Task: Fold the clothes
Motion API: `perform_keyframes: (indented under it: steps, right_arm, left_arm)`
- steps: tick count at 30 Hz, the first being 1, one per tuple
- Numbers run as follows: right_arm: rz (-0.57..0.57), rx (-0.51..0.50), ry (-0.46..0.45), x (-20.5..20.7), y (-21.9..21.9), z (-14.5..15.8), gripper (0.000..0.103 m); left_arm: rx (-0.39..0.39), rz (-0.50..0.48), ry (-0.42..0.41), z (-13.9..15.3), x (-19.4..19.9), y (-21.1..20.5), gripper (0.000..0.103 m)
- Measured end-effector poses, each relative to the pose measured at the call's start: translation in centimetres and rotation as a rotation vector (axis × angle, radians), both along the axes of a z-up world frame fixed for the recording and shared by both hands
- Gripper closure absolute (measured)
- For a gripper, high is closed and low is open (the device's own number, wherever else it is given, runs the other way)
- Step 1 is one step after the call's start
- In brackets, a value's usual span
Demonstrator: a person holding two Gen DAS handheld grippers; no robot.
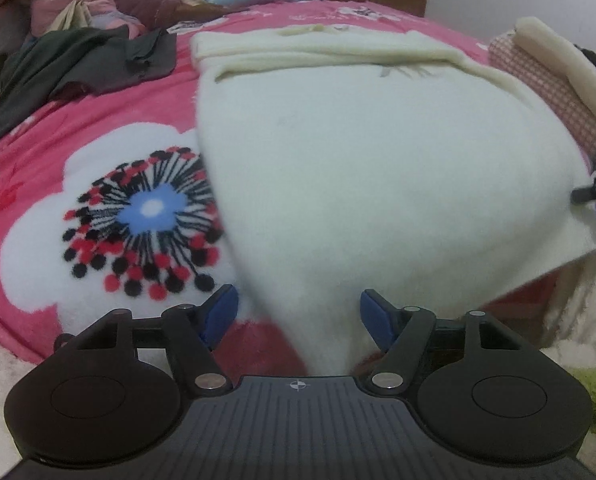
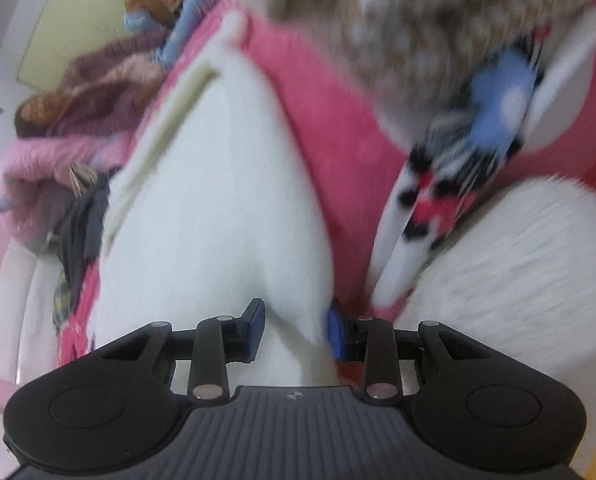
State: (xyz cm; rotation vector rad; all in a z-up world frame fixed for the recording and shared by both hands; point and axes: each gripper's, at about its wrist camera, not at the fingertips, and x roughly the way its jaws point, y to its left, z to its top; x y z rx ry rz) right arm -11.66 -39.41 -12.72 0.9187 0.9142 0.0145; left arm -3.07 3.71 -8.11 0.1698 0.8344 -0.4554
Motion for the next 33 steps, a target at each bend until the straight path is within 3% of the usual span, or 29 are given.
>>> perform_keyframes:
  steps: [5,12,14,17,19,22,27,33]
  right_arm:
    - [0.034,-0.006,0.028,0.7,1.4,-0.6,0.071]
    - [0.058,-0.031,0.041,1.0,1.9,-0.6,0.072]
    - [0.067,-0.040,0.050,0.7,1.9,-0.7,0.077]
    - [0.062,-0.041,0.048,-0.2,1.7,-0.6,0.091]
    - [0.054,-0.045,0.036,-0.8,1.8,-0.3,0.093]
    - [0.053,-0.055,0.010,-1.7,1.8,0.5,0.094]
    - [0.056,-0.045,-0.065,-3.4,1.3,2.8,0.095]
    - [0.064,-0.035,-0.218,-4.6,0.9,7.1,0.094]
  left_arm:
    - [-0.085,0.006,0.044,-0.5,-0.7,0.8,0.046]
    - [-0.162,-0.011,0.088,-2.0,-0.3,0.8,0.051]
    - [-0.164,-0.020,0.095,-2.4,0.0,0.6,0.053]
    - [-0.157,-0.029,0.106,-2.6,0.0,0.6,0.066]
    - [-0.152,-0.024,0.121,-2.5,0.0,0.7,0.085]
    - [-0.163,-0.035,0.102,-1.5,-0.6,1.0,0.095]
    - [-0.214,-0.045,0.064,0.6,-1.6,1.8,0.097]
    - [-0.413,-0.009,-0.002,5.1,-1.4,3.5,0.097]
